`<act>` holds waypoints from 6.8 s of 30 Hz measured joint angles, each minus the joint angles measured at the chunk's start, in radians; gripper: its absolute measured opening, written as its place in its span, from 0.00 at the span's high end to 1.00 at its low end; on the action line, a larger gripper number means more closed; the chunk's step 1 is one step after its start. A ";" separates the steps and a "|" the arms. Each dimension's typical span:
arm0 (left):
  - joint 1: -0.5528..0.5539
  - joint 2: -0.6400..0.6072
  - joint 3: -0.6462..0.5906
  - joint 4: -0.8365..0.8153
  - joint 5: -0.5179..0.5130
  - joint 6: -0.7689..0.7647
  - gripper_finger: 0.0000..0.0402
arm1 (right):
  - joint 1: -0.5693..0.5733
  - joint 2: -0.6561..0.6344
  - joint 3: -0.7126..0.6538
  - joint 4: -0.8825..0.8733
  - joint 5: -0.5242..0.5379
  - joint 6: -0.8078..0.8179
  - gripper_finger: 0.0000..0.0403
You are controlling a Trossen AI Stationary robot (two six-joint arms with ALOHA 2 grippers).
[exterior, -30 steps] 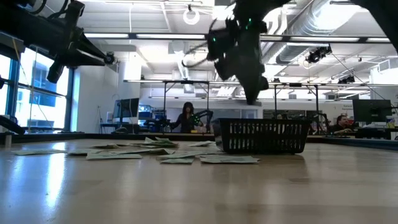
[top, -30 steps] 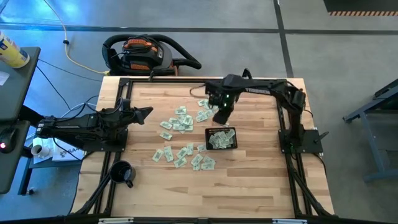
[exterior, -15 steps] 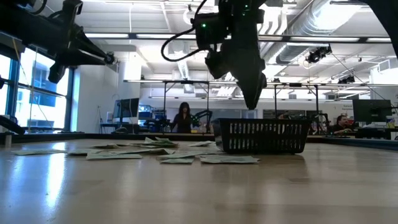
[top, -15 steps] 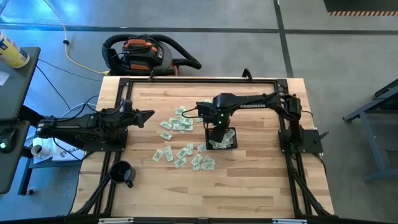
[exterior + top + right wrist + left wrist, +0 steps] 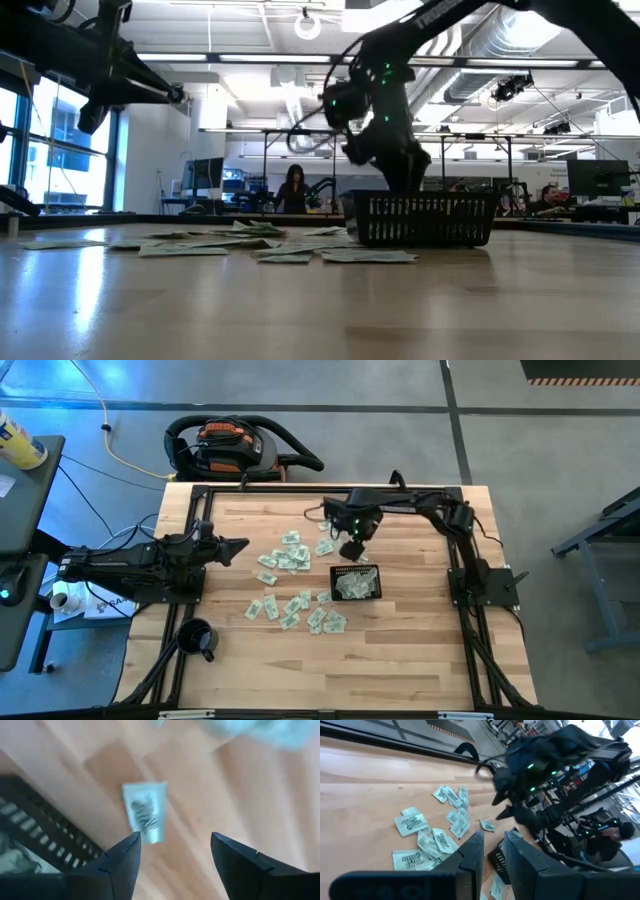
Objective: Pick and place Stevia / Truvia into bins
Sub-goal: Put the green stevia packet into the black bin, then adjust the black bin
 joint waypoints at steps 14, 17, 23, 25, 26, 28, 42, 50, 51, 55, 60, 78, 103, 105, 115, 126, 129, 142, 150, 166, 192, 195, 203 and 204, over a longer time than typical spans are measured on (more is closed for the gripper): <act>0.000 0.000 0.000 -0.001 -0.028 -0.022 0.72 | 0.014 0.099 0.000 0.026 0.001 -0.072 0.41; 0.000 0.000 0.000 -0.001 -0.031 -0.022 0.72 | 0.012 0.102 0.000 0.034 0.028 -0.088 0.41; 0.000 0.000 0.000 -0.001 -0.032 -0.022 0.72 | -0.002 0.102 0.000 0.045 0.070 -0.088 0.48; 0.000 0.000 0.000 -0.001 -0.033 -0.022 0.72 | -0.015 0.102 0.000 0.049 0.073 -0.088 0.55; 0.000 0.000 0.000 -0.001 -0.035 -0.022 0.72 | -0.021 0.102 0.000 0.050 0.073 -0.087 0.60; 0.000 0.000 0.000 -0.001 -0.040 -0.022 0.72 | -0.034 0.103 0.000 0.051 0.064 -0.080 0.70; 0.000 0.000 0.000 0.001 -0.053 -0.022 0.72 | 0.098 -0.098 0.000 0.041 -0.139 -0.049 0.99; 0.000 0.000 0.000 0.001 -0.038 0.002 0.72 | 0.236 -0.090 -0.002 0.070 -0.054 0.016 0.91; 0.000 0.000 0.000 0.001 -0.025 0.001 0.72 | 0.236 -0.092 -0.001 0.082 -0.020 0.036 0.92; 0.000 0.000 0.000 0.002 0.009 -0.006 0.72 | 0.199 -0.117 0.002 0.099 0.003 0.097 0.98; 0.000 0.000 0.000 0.002 0.011 -0.020 0.72 | 0.091 -0.108 0.002 0.093 -0.015 0.116 0.95; 0.000 0.000 0.000 0.002 -0.002 -0.026 0.72 | 0.085 0.063 -0.001 0.048 -0.104 0.052 0.29; 0.000 0.000 0.000 0.002 -0.016 -0.033 0.72 | 0.106 0.122 0.005 0.083 0.009 0.054 0.28; 0.000 0.000 0.000 0.002 -0.016 -0.033 0.72 | 0.105 0.123 0.004 0.080 0.020 0.073 0.28; 0.000 0.000 0.000 0.002 -0.023 -0.033 0.72 | 0.095 0.126 0.001 0.036 0.043 0.083 0.54; 0.000 0.000 0.000 0.002 -0.024 -0.026 0.72 | 0.111 0.055 0.000 0.027 0.064 0.101 0.95; 0.000 0.000 0.000 0.002 -0.024 -0.021 0.72 | 0.133 -0.038 0.018 0.020 0.057 0.140 0.96; 0.000 0.000 0.000 0.002 0.012 0.012 0.72 | 0.369 -0.129 -0.016 0.070 -0.134 0.194 0.96; 0.000 0.000 0.000 0.002 0.083 0.001 0.72 | 0.389 -0.107 -0.017 0.073 -0.093 0.301 0.72; 0.000 0.000 0.000 0.002 0.115 -0.048 0.72 | 0.345 -0.107 -0.021 0.002 0.191 -0.067 0.43; 0.000 0.000 0.000 -0.001 0.084 -0.040 0.72 | 0.205 -0.109 -0.152 0.069 -0.018 -0.290 0.64; 0.000 0.000 0.000 -0.002 0.080 -0.039 0.72 | 0.173 -0.109 -0.152 0.061 -0.016 -0.304 0.76; 0.000 0.000 0.000 -0.002 0.080 -0.038 0.72 | 0.099 -0.109 -0.152 0.001 0.039 -0.310 0.98; 0.000 0.000 0.000 -0.002 0.080 -0.038 0.72 | 0.091 -0.109 -0.151 -0.008 0.048 -0.309 0.97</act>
